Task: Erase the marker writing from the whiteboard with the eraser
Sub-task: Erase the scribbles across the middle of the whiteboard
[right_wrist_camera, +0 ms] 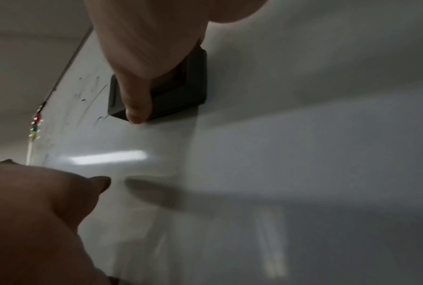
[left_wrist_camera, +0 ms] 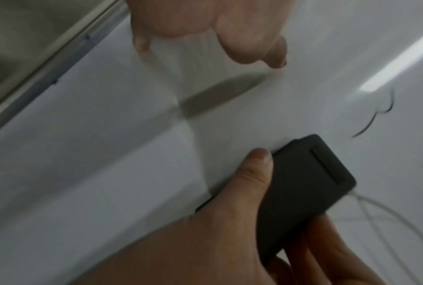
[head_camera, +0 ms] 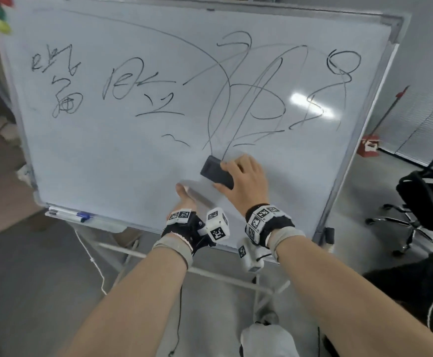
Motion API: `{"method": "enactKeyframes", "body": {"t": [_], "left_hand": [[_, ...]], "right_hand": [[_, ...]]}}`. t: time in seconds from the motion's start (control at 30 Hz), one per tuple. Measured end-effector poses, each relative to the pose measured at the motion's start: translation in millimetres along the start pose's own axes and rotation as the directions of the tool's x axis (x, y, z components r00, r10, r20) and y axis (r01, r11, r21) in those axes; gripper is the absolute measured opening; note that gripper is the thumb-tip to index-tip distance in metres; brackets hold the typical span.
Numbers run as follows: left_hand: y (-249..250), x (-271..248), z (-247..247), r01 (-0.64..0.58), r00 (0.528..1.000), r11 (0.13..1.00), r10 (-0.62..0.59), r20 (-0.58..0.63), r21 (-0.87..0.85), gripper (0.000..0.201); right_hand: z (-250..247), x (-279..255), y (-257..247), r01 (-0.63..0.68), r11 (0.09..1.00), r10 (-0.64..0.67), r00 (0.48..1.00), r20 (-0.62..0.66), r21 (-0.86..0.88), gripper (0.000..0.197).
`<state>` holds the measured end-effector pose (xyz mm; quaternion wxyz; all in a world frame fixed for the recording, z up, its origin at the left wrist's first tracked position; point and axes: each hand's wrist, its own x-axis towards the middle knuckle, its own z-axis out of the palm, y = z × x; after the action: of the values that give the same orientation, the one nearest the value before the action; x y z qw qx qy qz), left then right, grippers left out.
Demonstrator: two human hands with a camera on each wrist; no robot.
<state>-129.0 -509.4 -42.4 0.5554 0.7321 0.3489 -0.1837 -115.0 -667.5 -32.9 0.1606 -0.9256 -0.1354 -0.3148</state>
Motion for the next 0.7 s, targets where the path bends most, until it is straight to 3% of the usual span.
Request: {"method": "enactKeyframes", "body": {"t": [0.07,0.13,0.27,0.37,0.43,0.57,0.7], "left_hand": [[1.3,-6.0,-24.6,-0.069,0.997,0.987,0.071,-0.012,0.146,0.082],[1.9,-6.8,-49.1,-0.08,0.997,0.979,0.082,0.0,0.189,0.073],[8.3,22.5,-70.8,0.017,0.994,0.998,-0.024,-0.108,-0.065,0.095],[13.8,29.2,-62.8,0.019,0.99,0.996,-0.031,-0.134,-0.089,0.101],[19.3,31.1,-45.6,-0.044,0.983,0.996,0.028,-0.179,-0.081,0.095],[47.1,-12.1,-18.1,-0.061,0.966,0.966,-0.006,-0.259,-0.252,0.098],[64.1,-22.0,20.7,-0.098,0.952,0.947,-0.001,-0.307,-0.305,0.103]], "right_hand": [[10.4,10.2,-15.9,0.035,0.999,-0.035,0.999,0.028,0.01,0.05],[16.8,24.3,-32.8,0.075,0.997,-0.075,0.997,0.035,0.016,0.051],[20.4,48.4,-61.2,0.144,0.989,-0.145,0.988,0.047,0.009,0.052],[11.7,47.4,-61.2,0.128,0.992,-0.128,0.991,0.041,-0.013,0.051],[-0.1,42.3,-48.9,0.078,0.997,-0.078,0.997,0.007,-0.026,0.049],[-40.5,40.1,-7.7,-0.119,0.99,0.11,0.987,-0.12,-0.075,0.05],[-90.2,38.8,42.2,-0.36,0.932,0.322,0.869,-0.377,-0.034,0.054]]}}
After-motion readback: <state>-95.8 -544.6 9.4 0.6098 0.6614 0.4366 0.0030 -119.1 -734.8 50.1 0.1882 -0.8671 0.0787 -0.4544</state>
